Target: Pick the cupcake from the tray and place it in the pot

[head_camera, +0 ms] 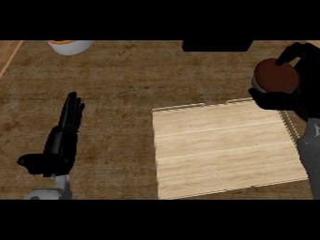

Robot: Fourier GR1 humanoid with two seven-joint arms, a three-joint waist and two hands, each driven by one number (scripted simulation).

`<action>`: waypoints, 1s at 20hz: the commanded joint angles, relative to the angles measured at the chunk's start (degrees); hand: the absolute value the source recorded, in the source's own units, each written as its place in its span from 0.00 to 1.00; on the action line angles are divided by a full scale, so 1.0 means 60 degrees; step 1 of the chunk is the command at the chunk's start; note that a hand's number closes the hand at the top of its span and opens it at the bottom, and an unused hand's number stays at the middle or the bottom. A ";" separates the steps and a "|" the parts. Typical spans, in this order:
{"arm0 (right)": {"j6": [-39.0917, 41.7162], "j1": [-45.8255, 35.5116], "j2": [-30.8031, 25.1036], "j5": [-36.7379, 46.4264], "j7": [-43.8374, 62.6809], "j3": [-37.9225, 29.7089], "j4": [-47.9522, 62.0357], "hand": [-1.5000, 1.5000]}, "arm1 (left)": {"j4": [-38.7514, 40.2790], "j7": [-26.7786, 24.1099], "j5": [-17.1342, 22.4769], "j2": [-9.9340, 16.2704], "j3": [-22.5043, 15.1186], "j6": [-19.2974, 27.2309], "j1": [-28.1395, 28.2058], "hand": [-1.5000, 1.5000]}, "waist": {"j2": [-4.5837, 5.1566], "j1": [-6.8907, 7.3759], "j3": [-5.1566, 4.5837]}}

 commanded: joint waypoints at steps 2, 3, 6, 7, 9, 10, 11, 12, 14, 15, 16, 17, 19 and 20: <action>-0.0595 0.0118 -0.0833 -0.0527 -0.0974 -0.1484 0.1200 1.00 | -0.1066 0.0210 -0.0090 -0.0033 -0.0333 -0.0064 0.0911 0.50 | -0.0004 0.0079 0.0010; 0.0087 0.0043 -0.0885 -0.0804 -0.0837 -0.1588 0.0634 1.00 | -0.0712 0.0334 -0.0084 0.0062 -0.0148 -0.0127 0.0423 0.50 | -0.0008 0.0013 0.0005; -0.0732 -0.0405 -0.1223 -0.0735 -0.1374 -0.2119 0.2213 1.00 | -0.0116 -0.0207 0.0234 0.0255 0.0229 -0.0527 0.0492 0.50 | 0.0013 0.0050 0.0003; -0.0985 -0.0590 -0.1628 -0.0969 -0.1927 -0.2516 0.2845 1.00 | -0.1229 0.0836 -0.0251 -0.0171 -0.0347 0.0206 0.0128 0.50 | 0.0014 0.0082 0.0011; -0.1231 -0.0463 -0.1957 -0.1268 -0.2417 -0.3019 0.3379 1.00 | 0.0094 0.0465 -0.0018 0.0039 0.0213 -0.0062 -0.0516 0.50 | 0.0034 0.0020 0.0007; -0.1400 -0.0348 -0.1996 -0.1193 -0.2720 -0.2947 0.3779 1.00 | -0.0025 0.0139 0.0199 0.0130 0.0364 -0.0285 -0.0121 0.50 | 0.0024 0.0049 0.0006; -0.1380 -0.0849 -0.2357 -0.1270 -0.2853 -0.3227 0.4443 1.00 | 0.0326 -0.0522 0.0203 0.0032 0.0234 -0.0481 0.0225 0.50 | 0.0038 0.0088 0.0004; -0.1547 -0.1135 -0.2629 -0.1431 -0.3361 -0.3408 0.5201 1.00 | 0.0180 -0.0072 0.0153 0.0129 0.0316 -0.0379 -0.0205 0.50 | 0.0045 0.0106 0.0008; -0.1634 -0.0991 -0.2794 -0.1645 -0.3887 -0.3557 0.5778 1.00 | -0.0441 -0.0137 -0.0190 -0.0228 -0.0208 -0.0103 0.0642 0.50 | 0.0027 0.0124 0.0010; -0.1767 -0.0889 -0.2694 -0.1874 -0.4073 -0.3671 0.5839 1.00 | -0.0379 -0.0212 -0.0248 -0.0280 -0.0163 0.0006 0.0545 0.50 | 0.0019 0.0086 0.0008; -0.2037 -0.1394 -0.2938 -0.1638 -0.4360 -0.3668 0.7020 1.00 | -0.0246 0.0276 0.0316 0.0321 0.0508 -0.0500 -0.0195 0.50 | 0.0056 0.0162 0.0011; -0.2202 -0.1377 -0.3003 -0.1721 -0.4751 -0.3744 0.7568 1.00 | -0.0767 0.0047 0.0009 -0.0076 -0.0159 -0.0373 0.0637 0.50 | 0.0050 0.0206 0.0014; -0.2105 -0.1313 -0.3365 -0.1990 -0.5494 -0.3988 0.8460 1.00 | -0.0533 0.0081 0.0023 0.0034 0.0147 -0.0250 0.0397 0.50 | 0.0067 0.0208 0.0017; -0.1358 -0.1830 -0.3643 -0.2186 -0.5336 -0.4017 0.8610 1.00 | -0.0015 -0.0311 -0.0435 -0.0493 -0.0296 0.0133 0.0147 0.50 | 0.0059 0.0148 0.0011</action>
